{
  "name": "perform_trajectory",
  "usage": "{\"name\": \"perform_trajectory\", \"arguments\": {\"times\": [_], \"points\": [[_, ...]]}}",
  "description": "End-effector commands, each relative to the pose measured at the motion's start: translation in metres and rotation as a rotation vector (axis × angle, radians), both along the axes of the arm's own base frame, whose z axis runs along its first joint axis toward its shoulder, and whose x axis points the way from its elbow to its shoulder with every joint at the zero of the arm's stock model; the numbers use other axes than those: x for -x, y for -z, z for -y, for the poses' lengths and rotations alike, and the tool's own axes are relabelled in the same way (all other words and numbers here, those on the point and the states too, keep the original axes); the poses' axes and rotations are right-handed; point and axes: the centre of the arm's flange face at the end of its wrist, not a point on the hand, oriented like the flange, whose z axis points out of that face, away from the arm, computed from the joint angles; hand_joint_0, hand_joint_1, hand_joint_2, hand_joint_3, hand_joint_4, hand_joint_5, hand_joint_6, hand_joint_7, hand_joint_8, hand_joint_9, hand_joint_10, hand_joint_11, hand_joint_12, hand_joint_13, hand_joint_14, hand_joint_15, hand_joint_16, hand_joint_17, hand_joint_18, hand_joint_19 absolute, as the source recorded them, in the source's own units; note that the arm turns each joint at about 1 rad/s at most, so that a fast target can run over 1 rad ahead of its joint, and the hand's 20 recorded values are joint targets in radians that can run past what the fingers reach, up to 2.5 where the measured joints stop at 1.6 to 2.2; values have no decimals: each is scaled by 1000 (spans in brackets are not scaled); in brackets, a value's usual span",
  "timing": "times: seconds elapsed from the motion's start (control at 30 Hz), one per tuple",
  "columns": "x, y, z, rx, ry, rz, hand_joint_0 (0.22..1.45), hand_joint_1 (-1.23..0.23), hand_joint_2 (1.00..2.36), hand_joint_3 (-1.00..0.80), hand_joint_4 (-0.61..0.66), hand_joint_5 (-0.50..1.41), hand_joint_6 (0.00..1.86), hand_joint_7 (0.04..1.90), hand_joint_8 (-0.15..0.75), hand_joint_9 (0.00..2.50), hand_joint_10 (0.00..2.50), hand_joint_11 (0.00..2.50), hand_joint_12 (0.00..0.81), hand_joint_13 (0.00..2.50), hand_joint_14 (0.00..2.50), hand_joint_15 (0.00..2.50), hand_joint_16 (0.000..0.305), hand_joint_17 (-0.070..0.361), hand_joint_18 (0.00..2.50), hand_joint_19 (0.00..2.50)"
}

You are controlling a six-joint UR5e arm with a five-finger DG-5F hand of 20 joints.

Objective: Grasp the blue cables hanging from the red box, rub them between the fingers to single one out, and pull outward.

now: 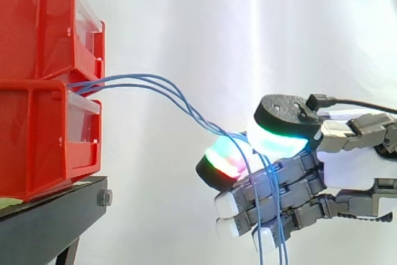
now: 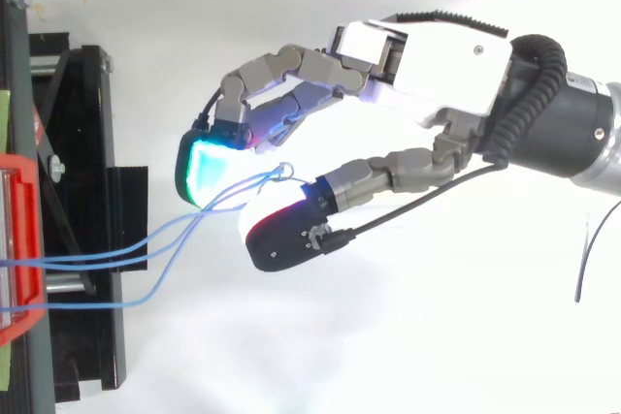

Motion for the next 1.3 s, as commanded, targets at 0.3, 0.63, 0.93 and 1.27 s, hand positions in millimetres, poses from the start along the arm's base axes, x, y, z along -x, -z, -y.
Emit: {"name": "perform_trajectory", "arguments": {"times": [0.3,0.63,0.93,1.27], "points": [[0,0,1,1,1,0,549,-648,1000,-500,235,-157,765,1000,254,787,6,294,330,745,11,264,41,93,734,470],[0,0,1,1,1,0,606,-672,1007,-386,219,-154,763,1016,248,793,7,299,323,749,9,268,40,89,731,473],[0,0,0,2,-1,-1,617,-700,1012,-282,201,-159,776,1027,247,792,7,298,324,750,9,271,40,89,734,470],[0,0,1,3,1,0,632,-782,1013,-191,181,-170,811,983,257,787,6,296,335,747,9,264,42,95,751,444]]}}
